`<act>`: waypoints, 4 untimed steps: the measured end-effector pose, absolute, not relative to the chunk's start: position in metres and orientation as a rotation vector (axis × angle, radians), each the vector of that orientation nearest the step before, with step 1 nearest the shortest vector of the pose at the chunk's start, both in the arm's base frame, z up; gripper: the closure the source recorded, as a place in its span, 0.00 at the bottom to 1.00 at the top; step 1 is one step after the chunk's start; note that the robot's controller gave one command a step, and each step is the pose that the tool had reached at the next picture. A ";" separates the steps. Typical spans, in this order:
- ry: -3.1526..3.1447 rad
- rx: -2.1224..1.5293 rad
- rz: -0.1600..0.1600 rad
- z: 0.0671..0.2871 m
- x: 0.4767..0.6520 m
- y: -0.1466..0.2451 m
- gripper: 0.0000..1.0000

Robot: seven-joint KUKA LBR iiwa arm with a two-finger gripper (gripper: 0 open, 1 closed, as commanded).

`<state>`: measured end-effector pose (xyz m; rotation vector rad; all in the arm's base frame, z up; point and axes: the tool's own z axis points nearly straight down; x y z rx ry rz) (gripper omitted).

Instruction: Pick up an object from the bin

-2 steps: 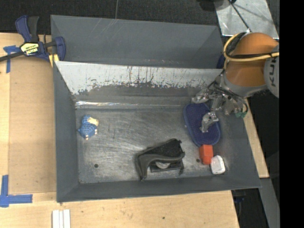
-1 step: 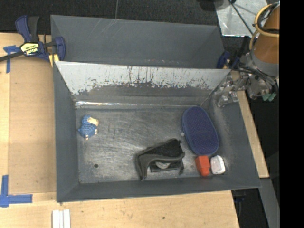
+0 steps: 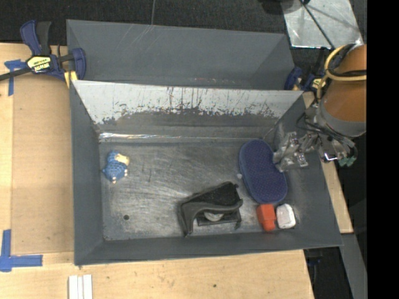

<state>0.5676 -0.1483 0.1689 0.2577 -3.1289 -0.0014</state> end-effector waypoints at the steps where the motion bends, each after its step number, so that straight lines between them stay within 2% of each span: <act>1: -3.135 0.259 0.002 0.171 0.570 -0.149 0.00; 2: -3.070 0.718 0.010 0.094 0.564 -0.127 0.00; 3: -3.094 0.726 0.009 0.098 0.571 -0.122 1.00; 4: -3.073 0.712 0.009 0.235 0.593 -0.117 1.00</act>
Offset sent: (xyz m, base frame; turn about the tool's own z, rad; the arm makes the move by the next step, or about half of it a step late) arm 0.0000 0.0000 0.0000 0.0000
